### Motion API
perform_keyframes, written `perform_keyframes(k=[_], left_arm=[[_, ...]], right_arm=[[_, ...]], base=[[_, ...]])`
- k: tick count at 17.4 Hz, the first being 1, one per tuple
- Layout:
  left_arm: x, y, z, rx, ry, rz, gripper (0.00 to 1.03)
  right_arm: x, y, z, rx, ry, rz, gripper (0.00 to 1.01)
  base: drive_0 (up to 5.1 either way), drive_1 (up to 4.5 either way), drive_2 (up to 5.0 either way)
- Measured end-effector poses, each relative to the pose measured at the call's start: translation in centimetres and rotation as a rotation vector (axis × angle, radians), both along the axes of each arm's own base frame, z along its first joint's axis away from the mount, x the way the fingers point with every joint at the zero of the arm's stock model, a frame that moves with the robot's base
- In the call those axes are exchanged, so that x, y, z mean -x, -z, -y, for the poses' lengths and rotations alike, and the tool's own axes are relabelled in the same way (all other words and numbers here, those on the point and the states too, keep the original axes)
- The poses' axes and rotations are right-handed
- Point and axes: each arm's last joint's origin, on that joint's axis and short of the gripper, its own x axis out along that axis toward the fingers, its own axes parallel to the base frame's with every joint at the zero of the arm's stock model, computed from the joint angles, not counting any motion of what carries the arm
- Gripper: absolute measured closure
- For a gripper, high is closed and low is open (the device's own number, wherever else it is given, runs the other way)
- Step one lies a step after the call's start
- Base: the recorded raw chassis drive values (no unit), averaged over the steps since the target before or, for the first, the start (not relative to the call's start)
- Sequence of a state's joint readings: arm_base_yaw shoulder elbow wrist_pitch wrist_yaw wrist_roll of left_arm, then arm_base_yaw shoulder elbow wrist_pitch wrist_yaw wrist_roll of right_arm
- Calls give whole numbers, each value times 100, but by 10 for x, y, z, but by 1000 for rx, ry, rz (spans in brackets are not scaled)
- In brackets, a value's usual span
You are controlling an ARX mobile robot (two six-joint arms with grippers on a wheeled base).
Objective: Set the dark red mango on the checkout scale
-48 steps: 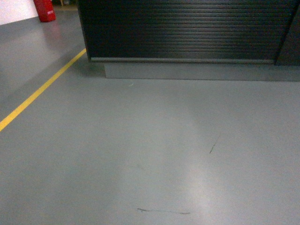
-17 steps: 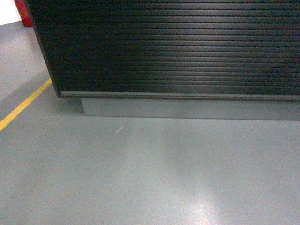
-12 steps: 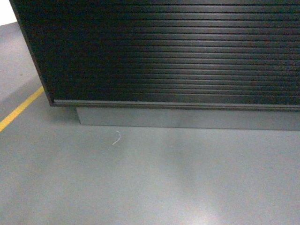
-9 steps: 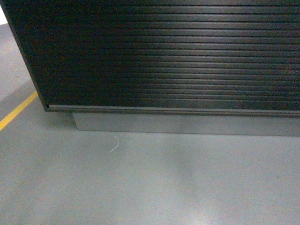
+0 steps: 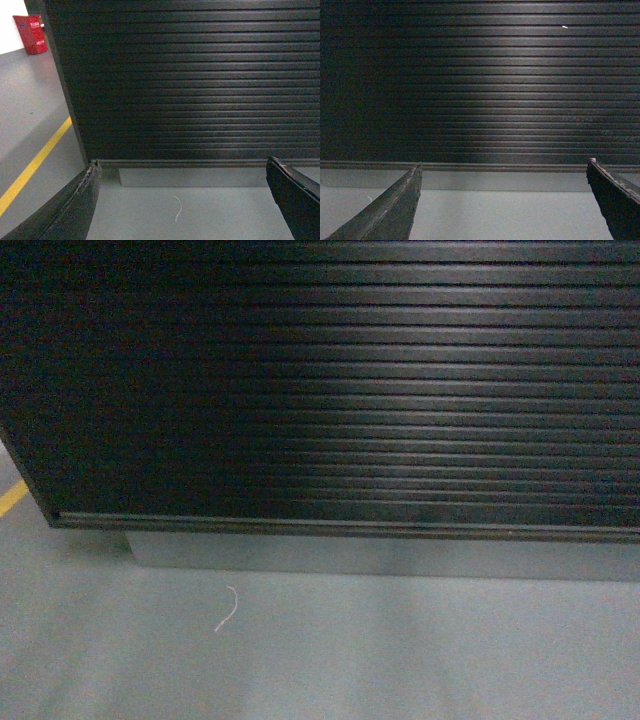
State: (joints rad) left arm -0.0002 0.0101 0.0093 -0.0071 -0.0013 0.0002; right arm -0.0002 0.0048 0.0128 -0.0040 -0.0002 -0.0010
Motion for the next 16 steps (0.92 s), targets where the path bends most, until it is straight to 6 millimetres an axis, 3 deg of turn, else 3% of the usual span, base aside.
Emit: perform_keyframes(k=[16], left_arm=[[0,0,0,0,1,4,5]], right_arm=[[0,0,0,0,0,2,3]], base=[[-6,289,-300]])
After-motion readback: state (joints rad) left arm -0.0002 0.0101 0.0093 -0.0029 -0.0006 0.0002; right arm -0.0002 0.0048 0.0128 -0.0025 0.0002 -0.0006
